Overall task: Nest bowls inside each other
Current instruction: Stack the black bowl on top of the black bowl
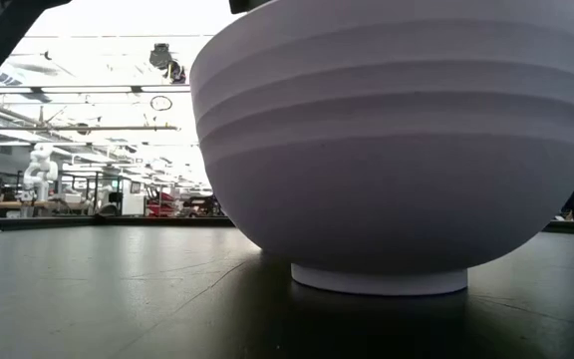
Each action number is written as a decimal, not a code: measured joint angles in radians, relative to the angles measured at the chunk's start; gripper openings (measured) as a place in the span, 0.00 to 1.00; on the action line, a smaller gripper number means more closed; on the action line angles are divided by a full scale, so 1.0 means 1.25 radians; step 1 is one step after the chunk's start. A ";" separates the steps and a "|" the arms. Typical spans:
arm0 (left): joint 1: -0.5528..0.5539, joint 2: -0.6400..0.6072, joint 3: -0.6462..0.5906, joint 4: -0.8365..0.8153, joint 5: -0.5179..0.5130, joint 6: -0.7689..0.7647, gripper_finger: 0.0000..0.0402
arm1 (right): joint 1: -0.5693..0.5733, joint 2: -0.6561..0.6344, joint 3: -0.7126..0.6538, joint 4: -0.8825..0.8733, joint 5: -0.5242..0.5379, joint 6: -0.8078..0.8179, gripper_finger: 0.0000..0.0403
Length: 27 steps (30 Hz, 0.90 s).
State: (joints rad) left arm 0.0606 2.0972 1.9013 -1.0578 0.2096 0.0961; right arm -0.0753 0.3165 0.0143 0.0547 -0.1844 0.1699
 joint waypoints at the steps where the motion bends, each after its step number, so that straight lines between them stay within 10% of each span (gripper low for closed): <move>1: 0.000 0.000 0.003 -0.002 0.000 -0.003 0.36 | 0.000 0.000 0.000 0.000 0.000 0.000 0.39; 13: -0.002 -0.002 0.098 -0.040 -0.029 -0.001 0.68 | 0.000 0.000 0.000 -0.001 0.000 0.001 0.39; 27: 0.041 -0.003 0.083 -0.045 -0.021 -0.013 0.74 | 0.000 0.000 0.000 -0.002 0.000 0.001 0.39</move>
State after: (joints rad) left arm 0.1122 2.0933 2.0056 -1.1134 0.1829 0.0800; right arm -0.0756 0.3167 0.0143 0.0521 -0.1844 0.1714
